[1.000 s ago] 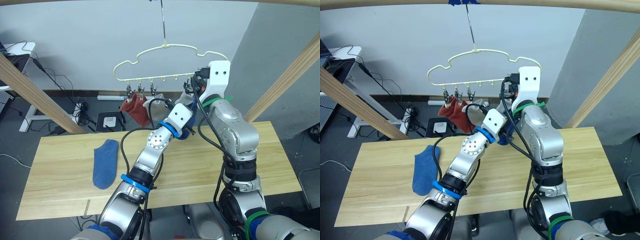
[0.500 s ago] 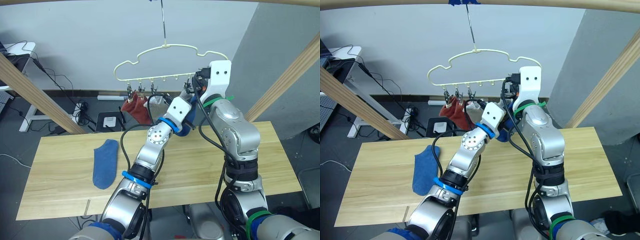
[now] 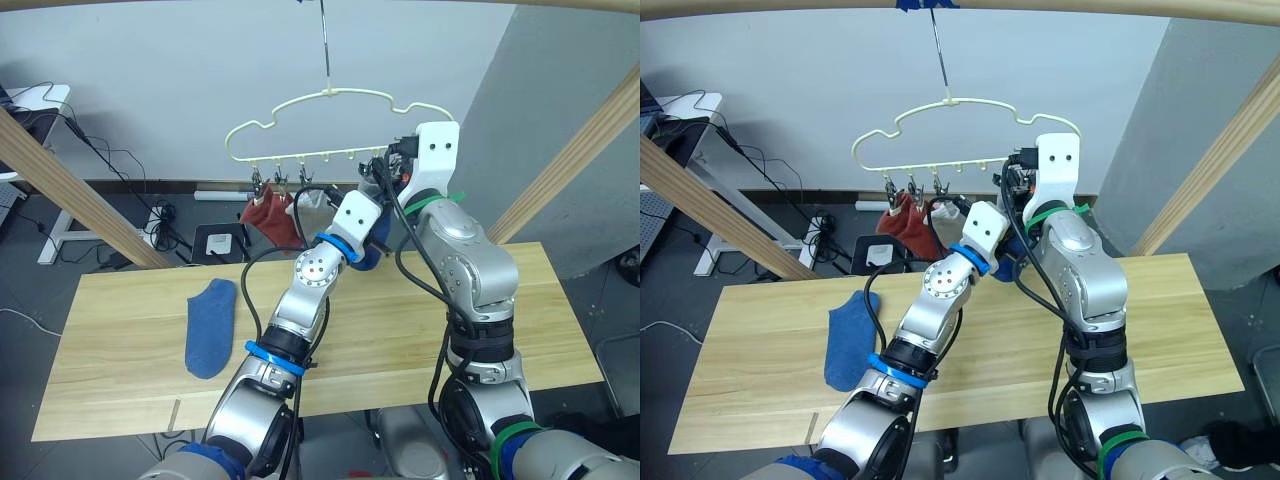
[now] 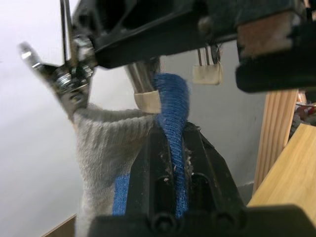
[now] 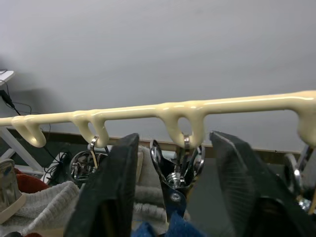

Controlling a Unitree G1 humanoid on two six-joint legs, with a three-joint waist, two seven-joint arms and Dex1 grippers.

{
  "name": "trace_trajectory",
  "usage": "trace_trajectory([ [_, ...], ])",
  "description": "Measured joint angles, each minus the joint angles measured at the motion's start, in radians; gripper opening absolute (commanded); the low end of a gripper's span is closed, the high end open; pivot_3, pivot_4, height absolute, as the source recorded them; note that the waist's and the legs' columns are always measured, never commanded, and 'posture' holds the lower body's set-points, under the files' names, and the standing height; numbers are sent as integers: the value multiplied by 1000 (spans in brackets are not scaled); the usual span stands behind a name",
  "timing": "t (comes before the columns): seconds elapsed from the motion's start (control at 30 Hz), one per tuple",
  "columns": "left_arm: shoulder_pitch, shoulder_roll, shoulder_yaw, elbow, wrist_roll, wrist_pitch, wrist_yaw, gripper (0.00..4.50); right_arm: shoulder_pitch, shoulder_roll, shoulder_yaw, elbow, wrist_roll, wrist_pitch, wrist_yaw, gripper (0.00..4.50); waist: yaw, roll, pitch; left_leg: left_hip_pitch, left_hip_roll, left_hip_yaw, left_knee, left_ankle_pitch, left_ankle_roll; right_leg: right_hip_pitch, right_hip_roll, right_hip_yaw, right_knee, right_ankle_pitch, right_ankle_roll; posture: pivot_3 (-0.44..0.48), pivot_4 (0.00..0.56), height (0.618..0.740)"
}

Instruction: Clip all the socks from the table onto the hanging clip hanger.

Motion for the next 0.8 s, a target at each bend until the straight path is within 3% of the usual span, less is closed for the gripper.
trace_trajectory([
  [0.27, 12, 2, -5, -10, -5, 34, -36, 2446, 32, 4, -1, -84, 43, 53, 19, 2271, -1, 0, 0, 0, 0, 0, 0, 0, 0, 0, 0, 0, 0, 0, 0, -240, 278, 740],
  [0.8, 149, 94, -44, -247, -91, 161, -226, 2446, 189, -138, -18, -445, 199, 264, 129, 2271, 0, 0, 0, 0, 0, -1, 0, 0, 0, 0, 0, 0, 0, 0, 0, -242, 277, 740],
])
